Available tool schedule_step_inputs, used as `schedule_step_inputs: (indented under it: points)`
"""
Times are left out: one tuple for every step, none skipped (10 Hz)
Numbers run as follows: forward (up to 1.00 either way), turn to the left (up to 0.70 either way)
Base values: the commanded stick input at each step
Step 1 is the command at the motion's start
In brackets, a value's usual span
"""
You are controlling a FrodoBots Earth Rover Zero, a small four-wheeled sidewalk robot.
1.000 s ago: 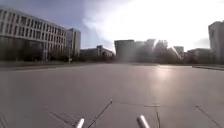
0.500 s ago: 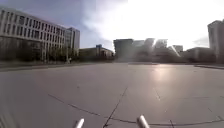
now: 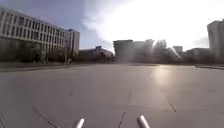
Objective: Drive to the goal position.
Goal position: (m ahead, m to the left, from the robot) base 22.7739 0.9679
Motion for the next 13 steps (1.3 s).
schedule_step_inputs:
  points:
    - [1.0, 0.0]
    - [1.0, 0.0]
    - [1.0, 0.0]
    - [1.0, 0.0]
    - [1.0, 0.0]
    - [1.0, 0.0]
    - [1.0, 0.0]
    - [1.0, 0.0]
    - [1.0, 0.0]
    - [1.0, 0.0]
    - [1.0, 0.0]
    - [1.0, -0.02]
    - [1.0, -0.27]
